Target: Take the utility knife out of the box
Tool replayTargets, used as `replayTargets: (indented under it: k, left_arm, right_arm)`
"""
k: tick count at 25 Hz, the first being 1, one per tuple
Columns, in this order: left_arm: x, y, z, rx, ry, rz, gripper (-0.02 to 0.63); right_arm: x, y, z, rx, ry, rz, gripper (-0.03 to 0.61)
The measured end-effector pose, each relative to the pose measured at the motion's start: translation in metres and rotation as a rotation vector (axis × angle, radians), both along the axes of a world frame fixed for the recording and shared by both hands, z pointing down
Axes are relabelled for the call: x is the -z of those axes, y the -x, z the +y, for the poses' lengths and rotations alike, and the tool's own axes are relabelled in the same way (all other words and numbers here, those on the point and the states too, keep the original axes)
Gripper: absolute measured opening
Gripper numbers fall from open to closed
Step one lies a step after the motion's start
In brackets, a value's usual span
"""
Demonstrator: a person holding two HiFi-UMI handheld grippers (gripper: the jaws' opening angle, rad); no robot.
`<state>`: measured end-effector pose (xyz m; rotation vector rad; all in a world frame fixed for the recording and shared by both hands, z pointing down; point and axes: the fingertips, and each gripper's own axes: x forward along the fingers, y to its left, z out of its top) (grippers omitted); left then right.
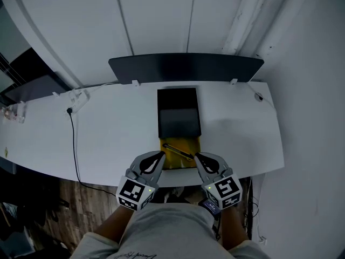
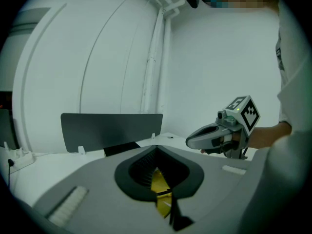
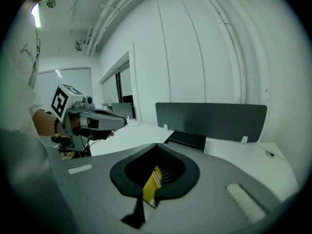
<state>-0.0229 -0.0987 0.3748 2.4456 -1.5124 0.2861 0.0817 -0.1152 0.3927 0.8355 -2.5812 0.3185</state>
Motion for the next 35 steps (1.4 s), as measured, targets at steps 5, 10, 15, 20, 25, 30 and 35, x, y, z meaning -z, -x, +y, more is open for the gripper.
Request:
replayTargets:
  k: [5, 10, 15, 20, 25, 30, 35]
  left_arm:
    - [-0.007, 0.007, -0.008, -0.010, 0.009, 0.004, 0.000]
    - [-0.012, 0.013, -0.015, -0.023, 0.023, 0.006, 0.000]
    - [-0.018, 0.018, -0.019, -0.024, 0.029, 0.011, 0.000]
    - [-0.030, 0.021, -0.018, -0.023, 0.053, 0.019, 0.000]
    - [-0.042, 0.023, -0.018, -0.029, 0.070, 0.021, 0.000]
    - [-0.050, 0.026, -0.018, -0.027, 0.087, 0.025, 0.000]
    - [-0.060, 0.027, -0.018, -0.027, 0.098, 0.030, 0.001]
  right_arm:
    - [-0.004, 0.006, -0.005, -0.006, 0.003, 0.014, 0.014]
    - [-0.011, 0.013, -0.010, -0.014, 0.019, 0.019, 0.014]
    - [-0.018, 0.016, -0.012, -0.028, 0.034, 0.023, 0.014]
    - [-0.030, 0.015, -0.014, -0.021, 0.048, 0.048, 0.014]
    - [-0.039, 0.017, -0.017, -0.021, 0.057, 0.066, 0.014]
    - [-0.054, 0.018, -0.016, -0.009, 0.077, 0.094, 0.014]
    - [-0.066, 0.021, -0.019, -0.002, 0.091, 0.112, 0.014]
